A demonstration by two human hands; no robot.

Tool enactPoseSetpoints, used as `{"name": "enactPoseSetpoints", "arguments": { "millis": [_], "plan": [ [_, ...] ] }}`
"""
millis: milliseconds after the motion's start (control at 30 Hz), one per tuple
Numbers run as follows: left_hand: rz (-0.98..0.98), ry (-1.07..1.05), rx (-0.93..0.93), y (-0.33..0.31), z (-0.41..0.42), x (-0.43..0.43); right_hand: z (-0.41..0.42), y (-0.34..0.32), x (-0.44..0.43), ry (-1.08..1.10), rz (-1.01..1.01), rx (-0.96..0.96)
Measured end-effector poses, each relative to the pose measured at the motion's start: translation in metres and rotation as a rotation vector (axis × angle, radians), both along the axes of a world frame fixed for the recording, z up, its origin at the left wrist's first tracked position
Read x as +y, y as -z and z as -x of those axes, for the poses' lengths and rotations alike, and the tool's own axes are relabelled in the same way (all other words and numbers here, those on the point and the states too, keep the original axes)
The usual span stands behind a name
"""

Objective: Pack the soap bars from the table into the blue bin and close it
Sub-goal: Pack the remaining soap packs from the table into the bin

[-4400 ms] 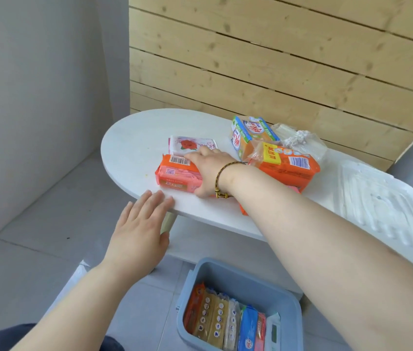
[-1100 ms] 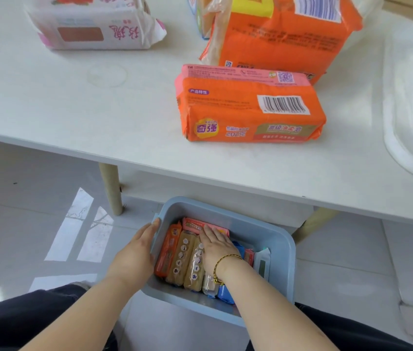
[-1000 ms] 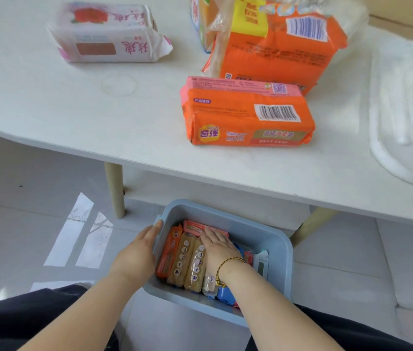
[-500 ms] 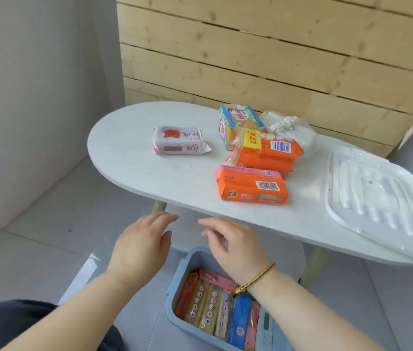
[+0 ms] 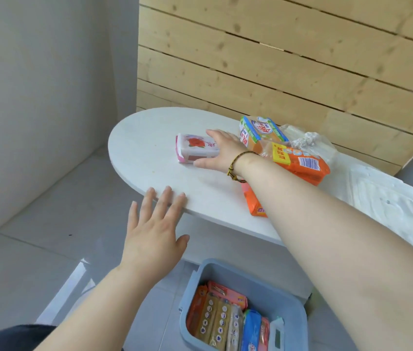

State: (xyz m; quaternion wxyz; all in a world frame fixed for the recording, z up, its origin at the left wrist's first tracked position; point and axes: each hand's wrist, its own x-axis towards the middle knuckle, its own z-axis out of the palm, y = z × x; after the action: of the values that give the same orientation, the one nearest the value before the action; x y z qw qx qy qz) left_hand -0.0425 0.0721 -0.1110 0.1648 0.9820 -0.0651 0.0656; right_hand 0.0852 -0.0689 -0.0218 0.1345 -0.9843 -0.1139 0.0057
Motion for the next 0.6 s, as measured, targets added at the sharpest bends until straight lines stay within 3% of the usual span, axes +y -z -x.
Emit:
{"name": "enactPoseSetpoints", "arguments": {
  "millis": [167,300,600],
  "plan": [
    [-0.044,0.028,-0.009,0.005,-0.001,0.007,-0.028,0.009,0.013,0.006,0.150,0.046],
    [-0.049,0.033,-0.027,0.007,-0.001,0.008,-0.032,0.010,0.015,-0.001,0.370,-0.025],
    [0.042,0.035,-0.045,0.002,0.000,0.008,-0.010,0.004,0.013,0.020,0.311,-0.048]
  ]
}}
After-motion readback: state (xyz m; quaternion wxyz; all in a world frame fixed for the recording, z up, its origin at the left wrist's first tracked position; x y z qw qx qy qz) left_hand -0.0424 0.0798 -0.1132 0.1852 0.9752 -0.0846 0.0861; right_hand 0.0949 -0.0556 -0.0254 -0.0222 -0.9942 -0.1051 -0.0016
